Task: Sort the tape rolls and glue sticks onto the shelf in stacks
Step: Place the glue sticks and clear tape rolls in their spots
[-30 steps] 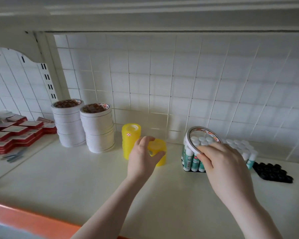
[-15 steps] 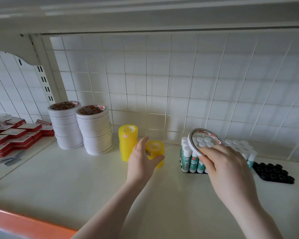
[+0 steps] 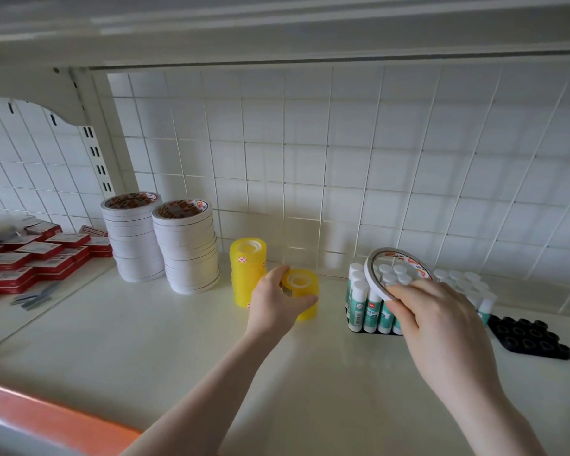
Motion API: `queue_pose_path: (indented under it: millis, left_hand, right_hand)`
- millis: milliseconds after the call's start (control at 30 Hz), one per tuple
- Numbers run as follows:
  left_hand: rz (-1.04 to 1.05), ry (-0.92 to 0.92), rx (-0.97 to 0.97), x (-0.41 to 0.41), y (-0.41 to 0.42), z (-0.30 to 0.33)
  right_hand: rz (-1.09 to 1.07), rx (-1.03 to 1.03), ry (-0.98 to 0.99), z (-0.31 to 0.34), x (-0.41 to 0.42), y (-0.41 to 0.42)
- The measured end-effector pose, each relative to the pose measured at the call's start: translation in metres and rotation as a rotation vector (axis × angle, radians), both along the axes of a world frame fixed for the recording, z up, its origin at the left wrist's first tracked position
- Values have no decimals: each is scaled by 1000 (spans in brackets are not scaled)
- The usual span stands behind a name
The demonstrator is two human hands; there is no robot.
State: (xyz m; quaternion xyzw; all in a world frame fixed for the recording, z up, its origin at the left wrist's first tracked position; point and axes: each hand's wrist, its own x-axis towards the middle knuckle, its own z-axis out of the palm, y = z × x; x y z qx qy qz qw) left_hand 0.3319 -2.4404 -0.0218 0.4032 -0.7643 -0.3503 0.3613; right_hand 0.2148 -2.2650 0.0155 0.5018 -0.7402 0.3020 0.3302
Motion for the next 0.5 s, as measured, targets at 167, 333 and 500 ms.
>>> queue_pose_path:
  millis: [167, 333, 500]
  left_hand:
    - [-4, -5, -12, -3, 4, -1]
    - [-18, 6, 6, -4, 4, 0]
    - [-32, -89, -65, 1, 7, 1]
  right_hand:
    - [-2, 17, -4, 0, -4, 1]
    - [5, 2, 13, 0, -6, 1]
    - [24, 2, 17, 3, -10, -1]
